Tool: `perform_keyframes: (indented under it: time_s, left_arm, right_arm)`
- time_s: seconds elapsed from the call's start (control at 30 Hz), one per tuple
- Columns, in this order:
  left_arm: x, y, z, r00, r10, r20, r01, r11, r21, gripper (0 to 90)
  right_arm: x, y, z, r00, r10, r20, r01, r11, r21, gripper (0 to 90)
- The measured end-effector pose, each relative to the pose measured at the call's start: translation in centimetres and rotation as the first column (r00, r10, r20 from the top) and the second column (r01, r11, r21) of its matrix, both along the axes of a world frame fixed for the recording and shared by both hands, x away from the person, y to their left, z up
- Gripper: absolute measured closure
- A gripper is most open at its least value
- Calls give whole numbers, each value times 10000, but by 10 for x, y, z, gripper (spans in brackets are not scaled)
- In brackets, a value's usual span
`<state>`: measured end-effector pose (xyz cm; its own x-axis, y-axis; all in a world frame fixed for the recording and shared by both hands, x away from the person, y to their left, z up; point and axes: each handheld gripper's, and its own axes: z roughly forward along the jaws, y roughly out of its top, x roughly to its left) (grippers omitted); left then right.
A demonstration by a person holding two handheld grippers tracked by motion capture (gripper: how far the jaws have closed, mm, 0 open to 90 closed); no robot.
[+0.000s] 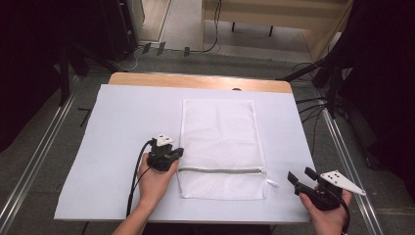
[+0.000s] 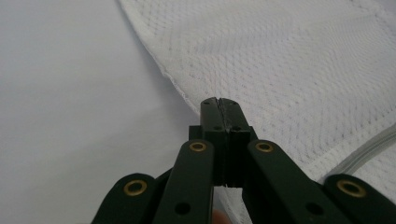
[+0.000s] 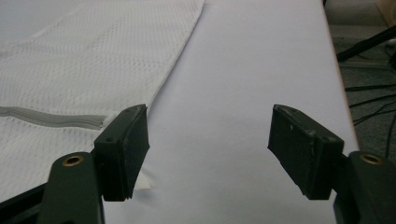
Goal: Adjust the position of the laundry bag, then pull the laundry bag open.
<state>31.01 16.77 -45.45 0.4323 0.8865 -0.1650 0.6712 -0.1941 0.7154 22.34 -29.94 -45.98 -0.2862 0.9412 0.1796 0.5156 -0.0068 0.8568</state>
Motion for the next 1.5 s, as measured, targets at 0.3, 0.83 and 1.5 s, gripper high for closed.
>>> perform_keyframes:
  time_s: [0.3,0.83,1.5]
  left_arm:
    - [-10,29,3,9996,294,53,-295,9996,42,900]
    - [-23,59,3,9908,1274,452,-1246,9904,-600,532]
    - [-47,6,18,9914,-806,1029,899,9919,-898,560]
  right_arm:
    - [-4,13,3,9986,524,11,-524,9986,-11,328]
    - [-6,46,-2,9832,1804,271,-1808,9835,119,509]
    - [11,106,-21,9514,2873,-1106,-2849,9578,376,494]
